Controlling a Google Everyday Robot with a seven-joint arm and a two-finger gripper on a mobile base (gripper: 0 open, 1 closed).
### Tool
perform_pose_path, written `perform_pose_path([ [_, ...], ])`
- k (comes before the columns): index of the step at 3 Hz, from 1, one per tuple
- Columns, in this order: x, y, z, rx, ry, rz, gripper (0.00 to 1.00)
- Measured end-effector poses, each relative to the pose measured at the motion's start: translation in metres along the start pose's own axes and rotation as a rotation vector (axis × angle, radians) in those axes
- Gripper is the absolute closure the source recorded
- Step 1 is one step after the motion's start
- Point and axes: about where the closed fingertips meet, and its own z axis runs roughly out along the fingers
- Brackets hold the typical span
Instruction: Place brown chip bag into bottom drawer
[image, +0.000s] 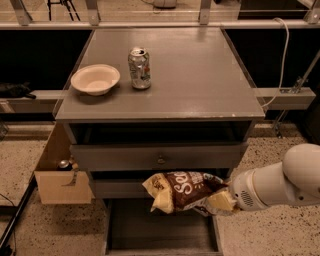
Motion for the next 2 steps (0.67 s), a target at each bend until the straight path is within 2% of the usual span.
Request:
perform_pose_path([
  [1,-0.001,0.002,0.028,-0.034,0.011,0.017,1.0],
  [2,0.014,0.013,0.073,-0.103,0.01,0.062,1.0],
])
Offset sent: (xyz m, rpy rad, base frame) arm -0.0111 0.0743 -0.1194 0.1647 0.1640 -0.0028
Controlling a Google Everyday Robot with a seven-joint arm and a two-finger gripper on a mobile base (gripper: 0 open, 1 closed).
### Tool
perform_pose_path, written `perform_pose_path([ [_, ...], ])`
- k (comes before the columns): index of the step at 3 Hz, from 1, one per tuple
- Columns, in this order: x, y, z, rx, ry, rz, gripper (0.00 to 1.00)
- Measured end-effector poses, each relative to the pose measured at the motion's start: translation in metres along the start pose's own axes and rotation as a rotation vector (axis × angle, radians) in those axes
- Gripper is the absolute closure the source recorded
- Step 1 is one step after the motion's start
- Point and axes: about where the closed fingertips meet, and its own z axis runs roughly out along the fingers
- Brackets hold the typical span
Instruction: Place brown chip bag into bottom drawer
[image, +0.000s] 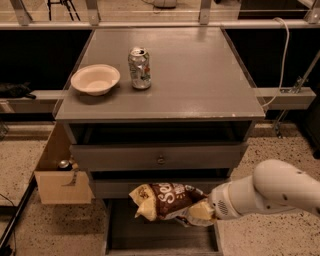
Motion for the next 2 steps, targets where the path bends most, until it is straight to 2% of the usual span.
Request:
perform_pose_path([
  [1,0.031,0.003,0.044,-0.065,-0.026,0.085,1.0],
  [2,0.06,-0.025,0.107,-0.104,-0.038,0.179,1.0],
])
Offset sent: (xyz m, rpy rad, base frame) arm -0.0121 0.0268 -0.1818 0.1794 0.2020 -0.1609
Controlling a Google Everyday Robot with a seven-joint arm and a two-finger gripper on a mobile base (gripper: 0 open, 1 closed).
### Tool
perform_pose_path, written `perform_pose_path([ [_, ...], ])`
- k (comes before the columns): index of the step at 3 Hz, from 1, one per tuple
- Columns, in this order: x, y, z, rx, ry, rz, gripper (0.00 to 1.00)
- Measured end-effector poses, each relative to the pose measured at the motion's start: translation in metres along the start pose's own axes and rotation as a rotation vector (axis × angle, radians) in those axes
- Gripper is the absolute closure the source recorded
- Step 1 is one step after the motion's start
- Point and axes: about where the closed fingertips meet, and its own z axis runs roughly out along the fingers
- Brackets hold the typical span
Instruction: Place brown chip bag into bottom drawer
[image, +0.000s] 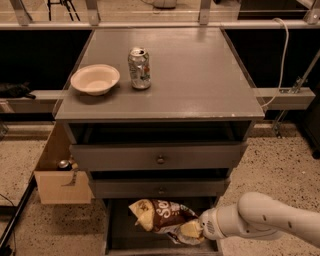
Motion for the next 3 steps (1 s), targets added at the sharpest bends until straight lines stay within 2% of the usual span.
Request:
perform_pose_path([
  [1,0.0,-0.031,0.05,-0.021,-0.001,-0.025,1.0],
  [2,-0.02,-0.058,0.083,0.001,-0.037,-0.126,1.0],
  [3,-0.02,-0.058,0.083,0.001,-0.037,-0.126,1.0],
])
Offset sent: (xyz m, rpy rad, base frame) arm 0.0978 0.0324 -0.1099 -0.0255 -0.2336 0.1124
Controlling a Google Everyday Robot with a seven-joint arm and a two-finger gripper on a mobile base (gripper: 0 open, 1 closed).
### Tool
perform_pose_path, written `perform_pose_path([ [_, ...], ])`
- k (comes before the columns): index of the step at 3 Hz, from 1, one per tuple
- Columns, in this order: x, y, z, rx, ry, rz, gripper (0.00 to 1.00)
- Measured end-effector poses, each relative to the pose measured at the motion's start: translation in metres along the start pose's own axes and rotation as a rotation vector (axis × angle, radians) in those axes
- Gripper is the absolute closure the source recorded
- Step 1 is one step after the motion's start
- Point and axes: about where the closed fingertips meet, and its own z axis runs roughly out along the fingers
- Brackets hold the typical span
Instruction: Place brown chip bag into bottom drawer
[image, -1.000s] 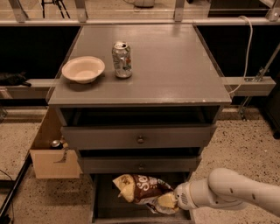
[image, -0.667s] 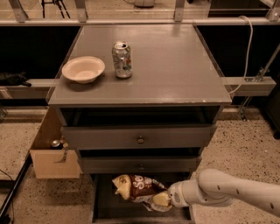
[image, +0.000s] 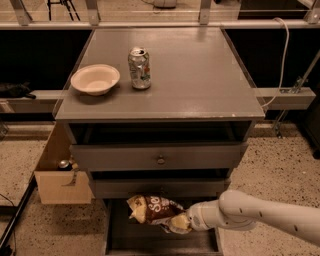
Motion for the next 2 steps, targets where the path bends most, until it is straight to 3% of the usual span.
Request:
perform_pose_path([
  [2,0.003,-0.026,0.036,0.04,0.059,0.02,1.0],
])
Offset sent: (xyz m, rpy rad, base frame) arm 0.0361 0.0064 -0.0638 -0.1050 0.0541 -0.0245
